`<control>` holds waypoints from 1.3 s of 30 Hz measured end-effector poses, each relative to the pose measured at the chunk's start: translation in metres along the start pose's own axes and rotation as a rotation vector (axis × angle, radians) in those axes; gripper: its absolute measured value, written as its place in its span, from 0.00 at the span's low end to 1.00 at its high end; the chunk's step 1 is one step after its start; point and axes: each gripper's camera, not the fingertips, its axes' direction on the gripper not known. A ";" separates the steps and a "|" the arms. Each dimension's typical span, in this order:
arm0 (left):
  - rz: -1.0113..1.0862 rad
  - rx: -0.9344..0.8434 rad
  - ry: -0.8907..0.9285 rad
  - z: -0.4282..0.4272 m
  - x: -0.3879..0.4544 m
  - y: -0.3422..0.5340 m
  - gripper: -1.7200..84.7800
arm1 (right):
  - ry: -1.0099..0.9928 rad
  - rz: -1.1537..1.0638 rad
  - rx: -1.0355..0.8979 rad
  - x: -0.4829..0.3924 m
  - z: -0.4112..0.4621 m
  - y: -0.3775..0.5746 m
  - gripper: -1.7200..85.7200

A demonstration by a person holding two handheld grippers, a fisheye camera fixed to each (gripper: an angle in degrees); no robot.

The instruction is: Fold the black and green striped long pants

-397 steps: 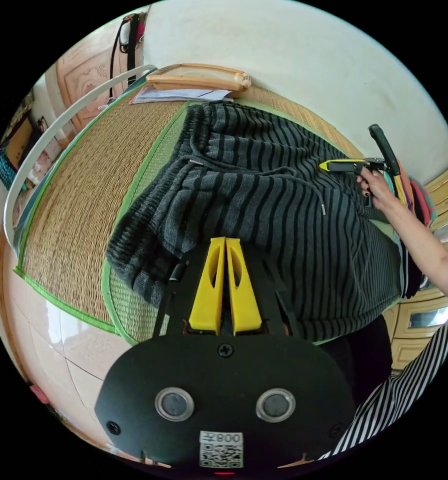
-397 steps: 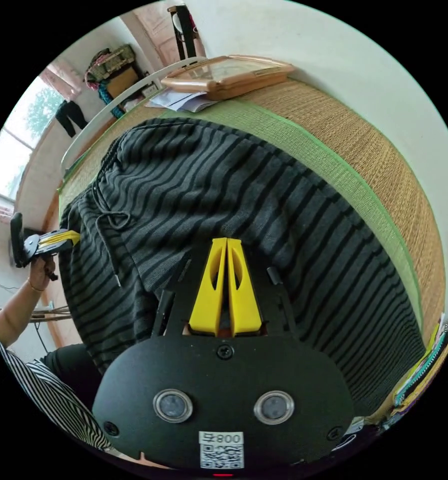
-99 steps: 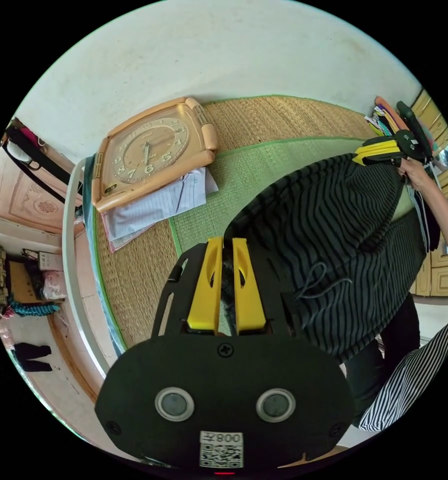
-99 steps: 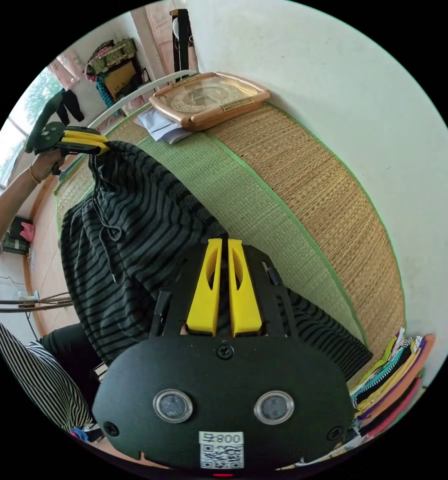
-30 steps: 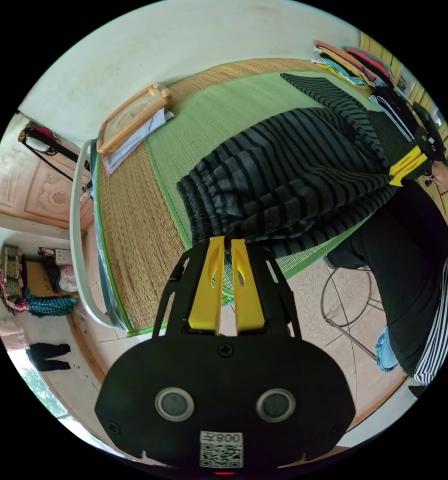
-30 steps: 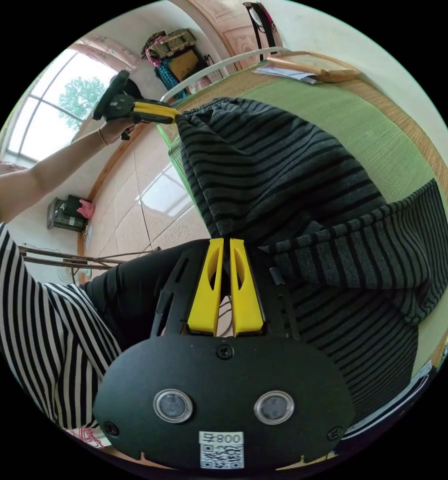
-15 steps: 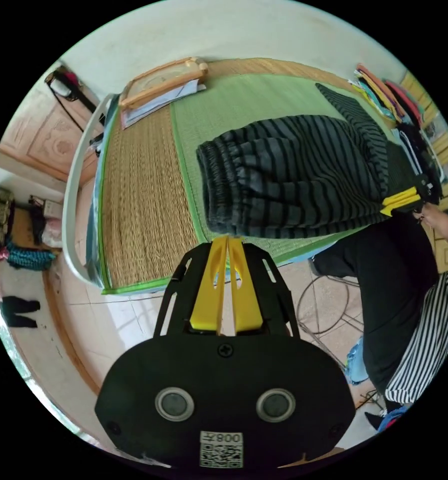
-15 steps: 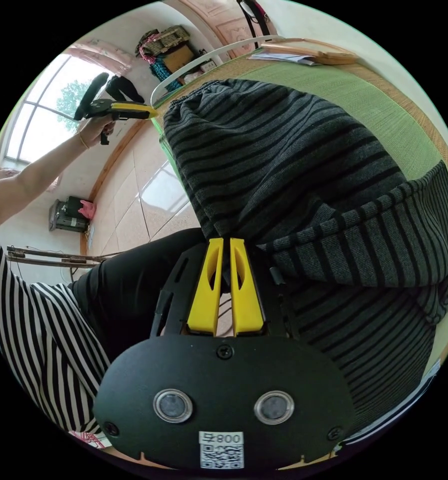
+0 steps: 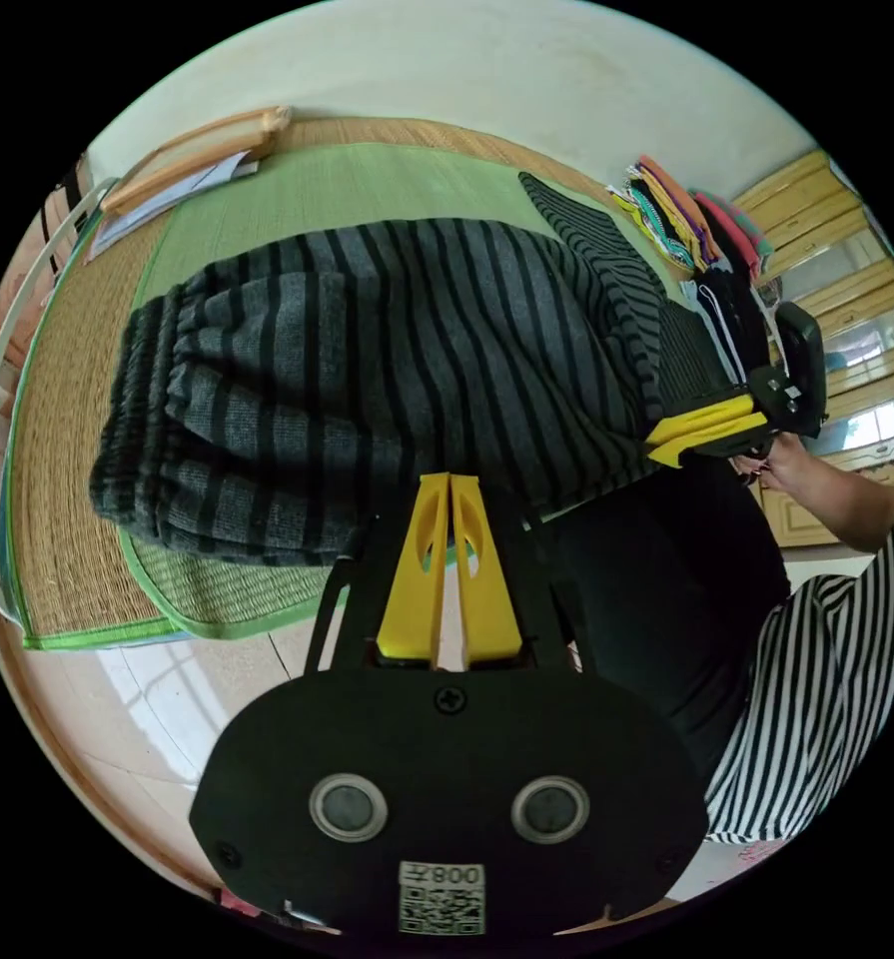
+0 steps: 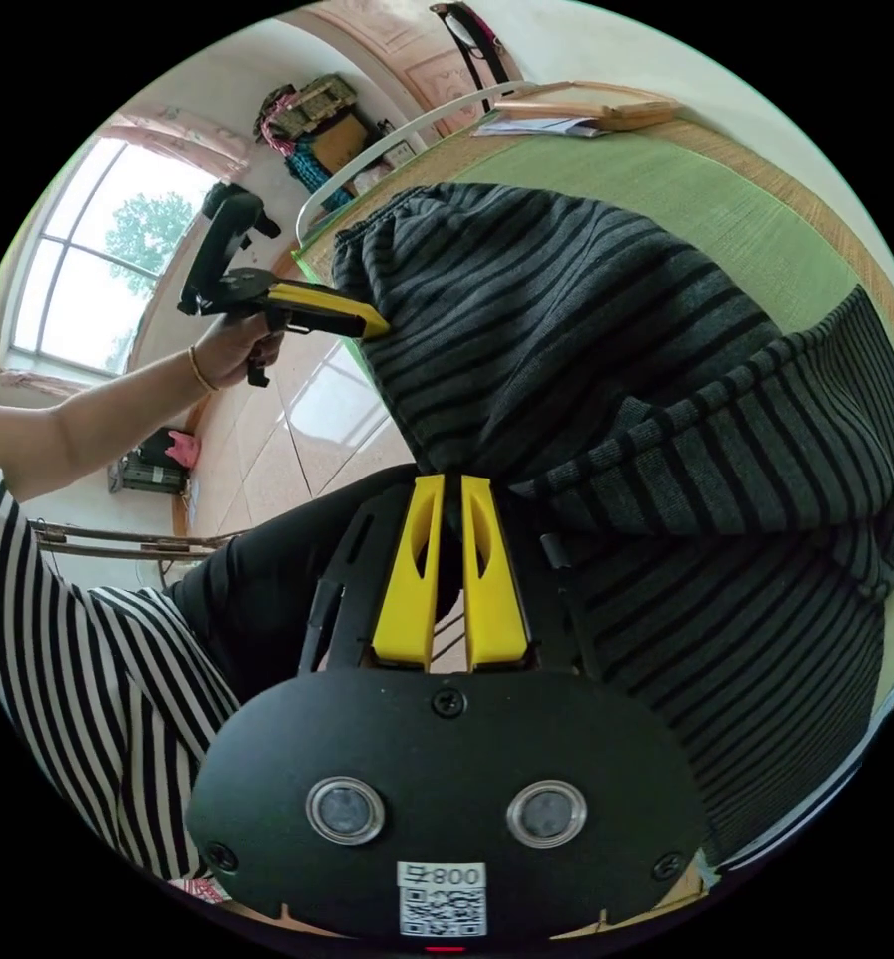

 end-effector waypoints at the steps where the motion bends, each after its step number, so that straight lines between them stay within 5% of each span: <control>1: -0.002 -0.004 -0.006 -0.004 -0.007 -0.005 0.02 | -0.021 0.010 0.025 0.003 -0.009 0.003 0.03; 6: 0.042 0.073 0.000 -0.027 -0.012 -0.029 0.02 | -0.031 0.086 0.138 0.030 -0.039 0.013 0.02; 17: 0.130 0.137 0.393 -0.003 -0.003 -0.151 0.05 | -0.067 0.151 0.074 0.079 -0.020 0.004 0.02; 24: 0.081 0.102 0.407 0.014 -0.026 -0.235 0.11 | 0.019 0.223 0.225 0.126 -0.093 0.007 0.04; 39: 0.099 -0.004 0.484 0.064 -0.044 -0.340 0.08 | 0.315 0.453 0.193 0.313 -0.156 -0.186 0.13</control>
